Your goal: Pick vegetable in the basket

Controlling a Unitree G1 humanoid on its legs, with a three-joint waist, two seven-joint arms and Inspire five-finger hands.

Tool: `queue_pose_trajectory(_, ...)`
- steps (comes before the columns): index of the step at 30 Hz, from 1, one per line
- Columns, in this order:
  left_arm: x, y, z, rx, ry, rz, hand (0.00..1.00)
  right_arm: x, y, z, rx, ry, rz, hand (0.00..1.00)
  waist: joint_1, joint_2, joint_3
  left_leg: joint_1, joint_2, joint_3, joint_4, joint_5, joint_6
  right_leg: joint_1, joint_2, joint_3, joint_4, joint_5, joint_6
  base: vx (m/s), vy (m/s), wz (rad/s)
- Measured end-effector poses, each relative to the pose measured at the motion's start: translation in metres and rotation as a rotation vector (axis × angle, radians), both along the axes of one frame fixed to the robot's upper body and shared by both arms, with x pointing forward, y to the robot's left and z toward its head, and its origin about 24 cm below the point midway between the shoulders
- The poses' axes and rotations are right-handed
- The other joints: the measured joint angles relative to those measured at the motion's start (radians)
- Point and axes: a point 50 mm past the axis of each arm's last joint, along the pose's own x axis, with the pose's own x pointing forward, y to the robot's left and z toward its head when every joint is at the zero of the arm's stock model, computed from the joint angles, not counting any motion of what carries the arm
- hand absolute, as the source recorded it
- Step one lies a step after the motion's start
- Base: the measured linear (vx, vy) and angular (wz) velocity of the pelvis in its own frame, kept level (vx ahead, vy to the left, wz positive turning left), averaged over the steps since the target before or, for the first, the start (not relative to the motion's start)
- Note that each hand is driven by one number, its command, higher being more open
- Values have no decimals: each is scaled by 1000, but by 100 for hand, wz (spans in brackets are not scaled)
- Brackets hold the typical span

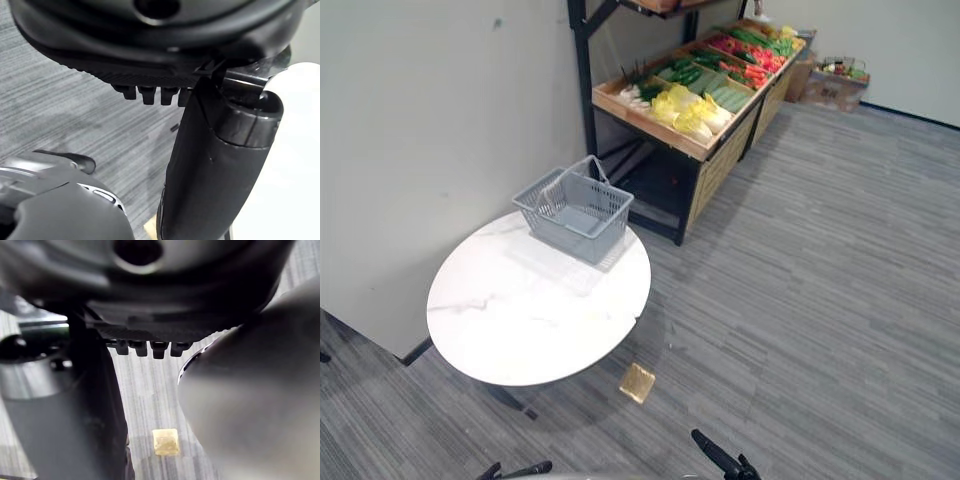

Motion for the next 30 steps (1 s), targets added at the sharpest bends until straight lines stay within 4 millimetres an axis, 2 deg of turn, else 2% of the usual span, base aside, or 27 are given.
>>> queue_pose_trajectory(2,-2,-2,-1,-4,3,1,100,1,-2,1,0,-20,-33,100,-12,10,1,29,32,-49,-18,5,-11,-43,6,-19,-91,-65,-5,123,-192,57)
queue_pose_trajectory(3,-2,-2,-1,-5,3,2,100,1,-3,1,1,-24,-46,100,-16,13,2,31,43,-64,-18,5,-20,-50,9,-18,-135,-75,-9,131,-283,70)
queue_pose_trajectory(5,-2,-2,-1,-6,1,9,100,2,-1,2,4,-36,-71,100,-22,14,6,28,85,-121,-15,-6,-68,-57,24,12,-359,-75,-13,74,-261,71)
queue_pose_trajectory(6,-2,0,0,0,-5,22,100,1,1,2,7,-38,-71,100,-21,0,9,23,93,-145,-7,-19,-93,-39,30,53,-497,-31,-12,61,-366,75)
queue_pose_trajectory(7,-2,12,3,26,-18,53,100,-3,15,0,39,-30,-79,100,-18,-55,11,20,75,-177,14,-44,-126,-13,8,121,-650,109,26,93,-483,76)
queue_pose_trajectory(8,-5,7,1,10,-7,80,100,-4,11,0,48,-31,-125,100,-12,-45,14,14,102,-198,44,-60,-147,9,26,80,-634,91,24,98,-421,85)
queue_pose_trajectory(9,-5,2,0,-1,-8,86,100,-8,7,0,30,-33,-138,100,-12,-20,3,-17,132,-204,77,-69,-151,13,47,47,-625,74,11,109,-400,80)
queue_pose_trajectory(10,-1,-4,0,-15,-26,100,100,-7,1,2,6,-51,-136,100,-4,6,13,-32,170,-241,95,-94,-185,3,74,41,-572,56,3,67,-275,57)
queue_pose_trajectory(11,-1,-4,0,-16,-27,102,100,-7,0,3,5,-53,-135,100,-3,8,13,-32,172,-244,96,-94,-186,1,75,43,-567,55,3,67,-340,104)
queue_pose_trajectory(12,1,-9,-1,-24,-38,111,100,-4,-6,4,-10,-59,-120,100,-4,30,16,-49,206,-329,88,-89,-206,-21,120,103,-476,47,-5,44,-252,115)
queue_pose_trajectory(13,3,-7,0,-19,-49,110,100,-5,-5,4,-14,-58,-95,100,-5,28,16,-51,211,-363,81,-84,-212,-20,125,106,-449,28,-14,48,-259,134)
queue_pose_trajectory(15,6,-5,2,-8,-70,115,100,-2,1,5,-8,-66,-48,100,8,10,8,-70,208,-416,74,-72,-231,-15,115,83,-427,-27,-10,42,-302,87)
queue_pose_trajectory(17,7,-3,3,-1,-74,115,100,2,4,6,-4,-77,-7,100,23,0,-1,-89,201,-455,48,-50,-249,8,104,47,-461,-84,-18,50,-334,70)
queue_pose_trajectory(19,6,-5,2,-3,-70,117,100,3,2,6,-13,-76,11,100,22,10,-9,-115,206,-493,26,-20,-260,18,111,8,-499,-103,-30,42,-222,64)
queue_pose_trajectory(21,6,-5,2,-1,-69,118,100,2,2,5,-20,-61,29,100,22,15,-23,-147,210,-526,-20,45,-260,18,111,-43,-518,-101,-34,35,-180,87)
queue_pose_trajectory(24,16,-2,4,18,-85,94,100,-2,5,3,-15,-40,44,100,9,-1,-38,-206,202,-507,-87,167,-233,21,92,-135,-563,-84,-58,11,-79,114)
queue_pose_trajectory(25,23,0,6,27,-97,68,100,-1,6,3,-13,-35,52,100,1,-7,-38,-219,204,-426,-115,216,-201,31,87,-178,-594,-70,-68,6,-20,103)
queue_pose_trajectory(26,24,0,6,32,-95,48,100,-1,6,2,-11,-29,54,100,0,-9,-37,-220,207,-288,-124,233,-179,42,88,-197,-613,-61,-75,2,-18,92)
queue_pose_trajectory(27,24,0,6,34,-92,33,100,-2,6,2,-11,-26,54,100,-2,-8,-35,-214,209,-207,-128,242,-177,53,92,-201,-618,-60,-77,-10,-15,50)
queue_pose_trajectory(30,22,-1,5,39,-67,-39,100,-4,4,1,-13,-11,55,100,-3,-10,-36,-164,211,-192,-204,266,-180,72,112,-156,-643,-50,-82,-53,33,10)
